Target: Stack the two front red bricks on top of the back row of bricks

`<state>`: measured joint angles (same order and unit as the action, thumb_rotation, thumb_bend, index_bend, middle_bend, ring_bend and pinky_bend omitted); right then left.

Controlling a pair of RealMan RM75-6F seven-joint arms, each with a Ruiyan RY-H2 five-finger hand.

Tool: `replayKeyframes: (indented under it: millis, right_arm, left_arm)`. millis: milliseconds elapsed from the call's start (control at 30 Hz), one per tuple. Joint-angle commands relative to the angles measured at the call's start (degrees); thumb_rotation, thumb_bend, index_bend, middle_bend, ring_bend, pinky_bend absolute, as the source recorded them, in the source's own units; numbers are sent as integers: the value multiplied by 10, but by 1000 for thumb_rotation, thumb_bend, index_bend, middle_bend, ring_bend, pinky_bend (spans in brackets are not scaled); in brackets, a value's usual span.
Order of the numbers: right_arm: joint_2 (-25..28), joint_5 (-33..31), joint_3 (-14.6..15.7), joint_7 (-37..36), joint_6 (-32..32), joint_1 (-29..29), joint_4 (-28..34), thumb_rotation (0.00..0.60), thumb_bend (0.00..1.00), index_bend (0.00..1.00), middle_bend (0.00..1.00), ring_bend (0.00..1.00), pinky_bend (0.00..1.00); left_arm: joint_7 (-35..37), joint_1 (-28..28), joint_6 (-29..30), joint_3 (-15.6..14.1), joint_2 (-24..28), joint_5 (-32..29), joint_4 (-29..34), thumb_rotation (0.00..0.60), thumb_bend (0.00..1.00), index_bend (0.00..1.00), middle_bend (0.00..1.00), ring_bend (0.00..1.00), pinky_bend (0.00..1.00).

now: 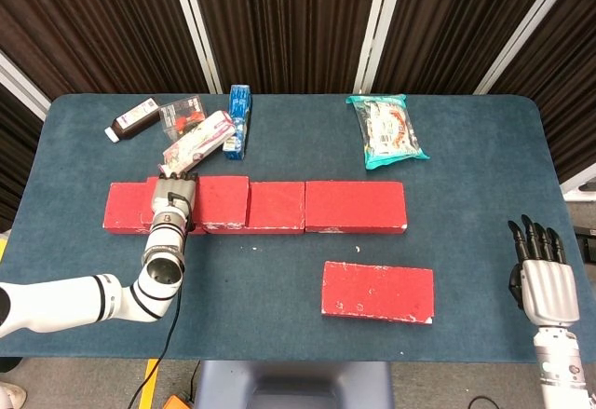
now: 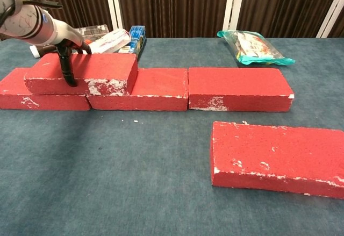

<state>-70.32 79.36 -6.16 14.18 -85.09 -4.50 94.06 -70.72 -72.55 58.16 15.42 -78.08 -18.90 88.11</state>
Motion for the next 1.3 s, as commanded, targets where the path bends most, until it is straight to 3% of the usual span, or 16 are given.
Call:
replayKeyframes:
  millis: [33, 433, 600, 1300]
  right_arm:
    - [-1, 0, 0, 1, 1, -1, 0, 600, 925, 148, 0, 0, 0]
    - [0, -1, 0, 1, 1, 0, 0, 600, 925, 150, 0, 0, 0]
    - [-1, 0, 0, 2, -1, 0, 1, 600, 925, 150, 0, 0, 0]
    - [0, -1, 1, 2, 0, 0, 2, 600, 925, 152, 0, 0, 0]
  left_arm:
    - [4, 1, -2, 2, 0, 3, 1, 600, 217, 0, 0, 0, 40]
    - [-3, -3, 2, 1, -5, -1, -4, 600, 208, 0, 0, 0, 40]
    - [0, -1, 3, 2, -5, 4, -2, 600, 0, 0, 0, 0, 39]
    - [6, 0, 13, 1, -7, 27, 2, 600, 0, 0, 0, 0, 39]
